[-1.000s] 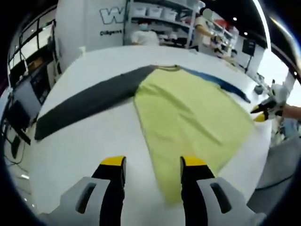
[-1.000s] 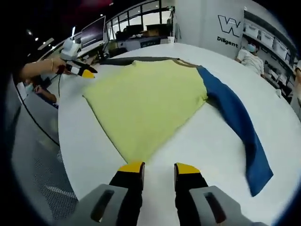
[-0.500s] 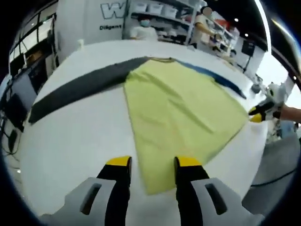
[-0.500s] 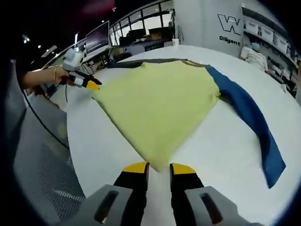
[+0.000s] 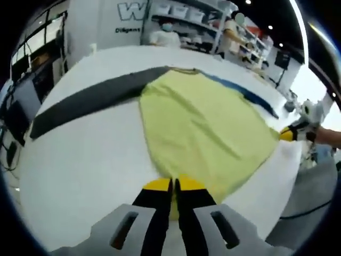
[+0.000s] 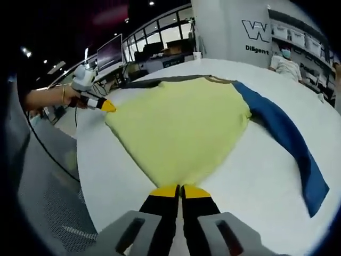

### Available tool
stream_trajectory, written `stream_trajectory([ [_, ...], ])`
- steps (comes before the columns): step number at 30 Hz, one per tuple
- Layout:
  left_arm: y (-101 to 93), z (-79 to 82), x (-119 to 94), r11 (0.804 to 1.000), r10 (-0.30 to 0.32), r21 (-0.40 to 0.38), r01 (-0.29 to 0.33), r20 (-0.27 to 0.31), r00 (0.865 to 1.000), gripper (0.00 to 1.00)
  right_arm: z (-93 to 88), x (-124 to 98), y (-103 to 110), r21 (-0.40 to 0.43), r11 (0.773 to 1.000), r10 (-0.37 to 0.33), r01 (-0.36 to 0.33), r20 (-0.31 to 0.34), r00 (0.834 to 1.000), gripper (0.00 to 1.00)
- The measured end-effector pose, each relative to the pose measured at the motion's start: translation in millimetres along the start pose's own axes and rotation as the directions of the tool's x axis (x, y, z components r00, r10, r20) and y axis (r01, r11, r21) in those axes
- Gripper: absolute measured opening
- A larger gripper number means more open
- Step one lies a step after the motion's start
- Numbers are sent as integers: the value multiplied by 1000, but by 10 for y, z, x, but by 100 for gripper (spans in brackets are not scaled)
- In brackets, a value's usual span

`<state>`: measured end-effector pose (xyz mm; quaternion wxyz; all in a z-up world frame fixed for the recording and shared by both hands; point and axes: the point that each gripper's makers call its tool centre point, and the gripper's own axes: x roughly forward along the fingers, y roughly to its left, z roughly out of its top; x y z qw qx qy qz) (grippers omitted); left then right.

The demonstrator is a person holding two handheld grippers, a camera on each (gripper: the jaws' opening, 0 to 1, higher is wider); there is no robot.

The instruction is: Fold the garment on the visible template until the final outline fits inside the template.

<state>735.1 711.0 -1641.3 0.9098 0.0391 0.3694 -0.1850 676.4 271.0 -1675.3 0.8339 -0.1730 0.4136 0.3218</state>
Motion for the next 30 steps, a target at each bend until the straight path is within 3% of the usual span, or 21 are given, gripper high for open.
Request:
stream_trajectory([
  [15, -420, -379, -42, 999, -45, -31, 43, -69, 997, 0, 53, -17, 370, 26, 996, 87, -89, 61, 994, 0],
  [16, -479, -411, -75, 999, -47, -26, 45, -76, 996, 0, 77, -6, 407, 31, 994, 100, -103, 92, 991, 0],
  [20, -540, -612, -83, 996, -58, -66, 52, -92, 994, 0, 10, 22, 561, 54, 989, 130, -136, 94, 987, 0],
  [25, -596, -591, -102, 996, -63, -66, 58, -78, 995, 0, -9, 49, 623, 56, 988, 142, -147, 87, 986, 13],
  [30, -569, -617, -56, 998, -51, -41, 48, -87, 995, 0, 84, 69, 677, 54, 987, 144, -151, 123, 982, 8],
])
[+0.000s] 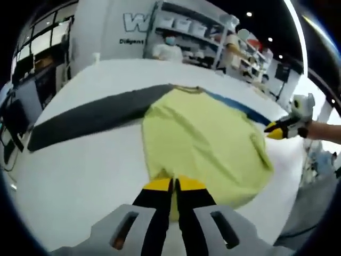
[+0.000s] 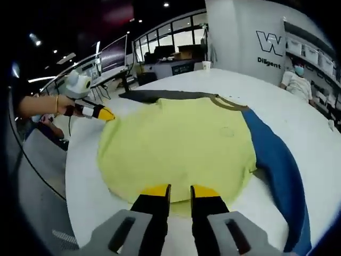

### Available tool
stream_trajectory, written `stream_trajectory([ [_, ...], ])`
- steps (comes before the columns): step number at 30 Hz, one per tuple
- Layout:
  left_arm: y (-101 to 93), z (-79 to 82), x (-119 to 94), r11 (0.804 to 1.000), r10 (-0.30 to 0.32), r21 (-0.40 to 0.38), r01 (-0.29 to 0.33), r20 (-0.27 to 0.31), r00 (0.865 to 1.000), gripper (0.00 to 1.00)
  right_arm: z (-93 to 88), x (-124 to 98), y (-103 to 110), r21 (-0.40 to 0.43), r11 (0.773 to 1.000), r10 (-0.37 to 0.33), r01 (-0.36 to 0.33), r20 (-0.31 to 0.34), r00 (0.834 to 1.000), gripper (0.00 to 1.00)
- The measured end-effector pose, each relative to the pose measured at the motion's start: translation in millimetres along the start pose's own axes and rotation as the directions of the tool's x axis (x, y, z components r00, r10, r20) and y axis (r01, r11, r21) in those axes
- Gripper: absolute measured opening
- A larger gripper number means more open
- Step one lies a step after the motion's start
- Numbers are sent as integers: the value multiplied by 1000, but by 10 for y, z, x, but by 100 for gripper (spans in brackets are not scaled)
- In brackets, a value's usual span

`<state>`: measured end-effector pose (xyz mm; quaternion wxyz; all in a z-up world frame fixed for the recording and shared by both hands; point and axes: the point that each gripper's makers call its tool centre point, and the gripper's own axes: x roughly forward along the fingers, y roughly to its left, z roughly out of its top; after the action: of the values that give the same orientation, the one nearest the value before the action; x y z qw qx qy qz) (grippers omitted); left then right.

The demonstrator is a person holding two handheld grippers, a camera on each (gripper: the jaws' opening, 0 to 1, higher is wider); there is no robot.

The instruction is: Fold the garment on the visible template until the final outline fits inside the template.

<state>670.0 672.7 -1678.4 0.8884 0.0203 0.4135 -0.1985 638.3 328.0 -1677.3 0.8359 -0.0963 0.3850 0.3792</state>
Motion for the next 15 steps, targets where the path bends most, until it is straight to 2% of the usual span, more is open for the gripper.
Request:
stream_trajectory([
  [4, 14, 5, 26, 998, -18, -60, 18, 2, 1000, 0, 71, 10, 3, 5, 1000, 3, -3, 29, 1000, 8],
  [9, -26, 98, 11, 997, -25, -66, 26, 20, 999, 0, 129, 2, -3, 40, 999, 8, -10, 50, 999, 15],
  [12, -31, 211, -23, 997, -24, -68, 27, 51, 998, 0, 211, 0, -21, 33, 999, 5, -7, 55, 998, 16],
  [13, -43, 261, -44, 997, -25, -69, 29, 64, 998, 0, 312, 10, -58, 14, 1000, 2, -3, 79, 997, 16],
  [15, -27, 421, -48, 996, -26, -78, 36, 128, 991, 0, 478, 42, -141, -1, 1000, 12, -12, 93, 996, 16],
])
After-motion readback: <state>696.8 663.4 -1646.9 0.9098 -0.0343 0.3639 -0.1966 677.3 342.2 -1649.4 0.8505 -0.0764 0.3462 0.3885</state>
